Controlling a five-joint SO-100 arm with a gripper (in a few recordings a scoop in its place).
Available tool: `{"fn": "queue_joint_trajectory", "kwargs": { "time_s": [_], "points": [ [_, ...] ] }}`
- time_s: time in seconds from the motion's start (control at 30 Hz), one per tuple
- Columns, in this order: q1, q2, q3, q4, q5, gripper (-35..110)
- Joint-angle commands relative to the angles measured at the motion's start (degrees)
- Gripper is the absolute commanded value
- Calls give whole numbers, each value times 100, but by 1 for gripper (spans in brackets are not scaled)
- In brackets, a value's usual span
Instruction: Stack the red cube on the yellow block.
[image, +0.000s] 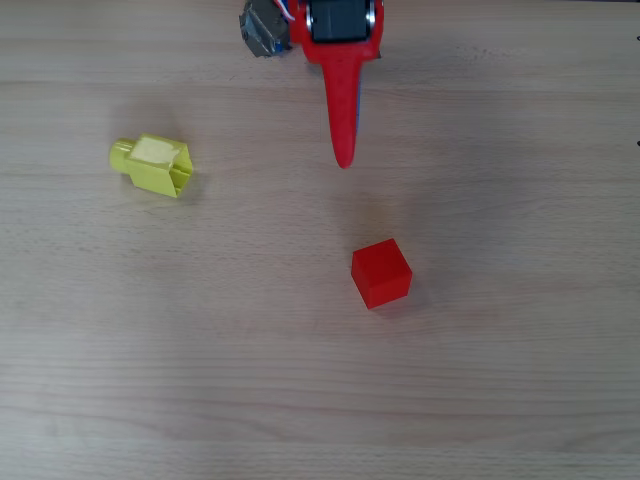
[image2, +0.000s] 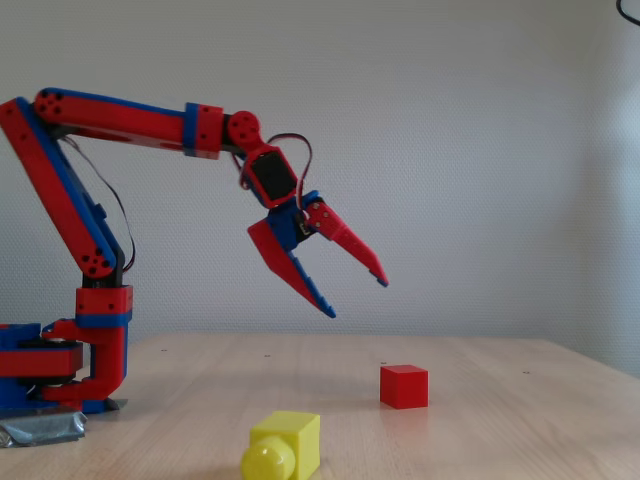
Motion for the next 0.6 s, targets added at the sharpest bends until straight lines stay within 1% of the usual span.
{"fn": "queue_joint_trajectory", "kwargs": {
  "time_s": [0.0, 0.17, 0.23, 0.27, 0.37, 0.57],
  "points": [
    [-167, -211, -861, 642, -44, 32],
    [-193, -1011, -1749, 2048, -9, 48],
    [-211, -1274, -2030, 2487, -35, 57],
    [-220, -1406, -2180, 2654, -70, 59],
    [-264, -1802, -2487, 2874, -149, 61],
    [-352, -2584, -2997, 2892, -299, 62]
  ]
}}
